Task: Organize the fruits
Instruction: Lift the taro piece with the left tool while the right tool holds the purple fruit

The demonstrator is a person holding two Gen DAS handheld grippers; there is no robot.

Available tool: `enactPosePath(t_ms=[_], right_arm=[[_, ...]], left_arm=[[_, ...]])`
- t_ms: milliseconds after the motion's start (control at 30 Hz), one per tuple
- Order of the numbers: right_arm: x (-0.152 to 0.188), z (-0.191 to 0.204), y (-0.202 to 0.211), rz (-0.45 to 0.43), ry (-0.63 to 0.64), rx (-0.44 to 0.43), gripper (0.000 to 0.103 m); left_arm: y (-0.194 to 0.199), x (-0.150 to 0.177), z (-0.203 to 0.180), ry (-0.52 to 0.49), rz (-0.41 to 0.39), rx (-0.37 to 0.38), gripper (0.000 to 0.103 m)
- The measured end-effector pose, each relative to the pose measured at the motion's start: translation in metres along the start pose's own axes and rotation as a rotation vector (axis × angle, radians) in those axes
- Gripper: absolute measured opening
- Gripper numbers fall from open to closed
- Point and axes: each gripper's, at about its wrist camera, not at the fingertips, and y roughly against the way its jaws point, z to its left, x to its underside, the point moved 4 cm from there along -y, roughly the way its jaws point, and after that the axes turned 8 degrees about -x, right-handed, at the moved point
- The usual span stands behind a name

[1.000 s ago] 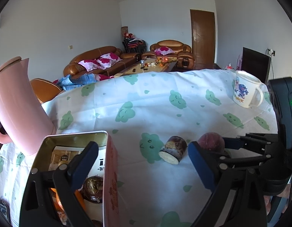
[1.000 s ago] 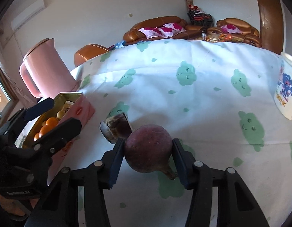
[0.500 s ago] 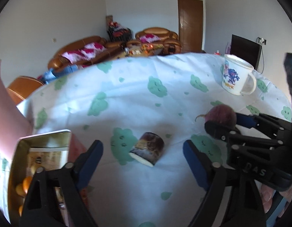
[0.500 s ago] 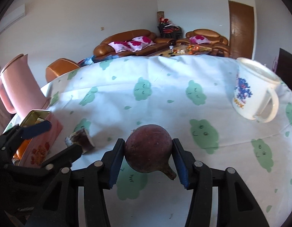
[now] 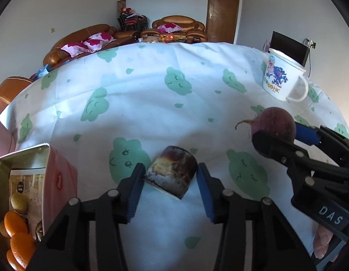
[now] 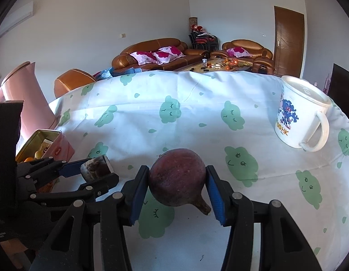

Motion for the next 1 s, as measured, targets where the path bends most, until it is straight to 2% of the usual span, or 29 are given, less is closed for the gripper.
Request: enactPosePath(t_ms=[1000], right_arm=[[-0.001, 0.012, 0.02, -0.099, 0.049, -0.045, 0.052]], left_arm=[[0.027, -0.004, 0.01, 0.026, -0.15, -0.042, 0.048]])
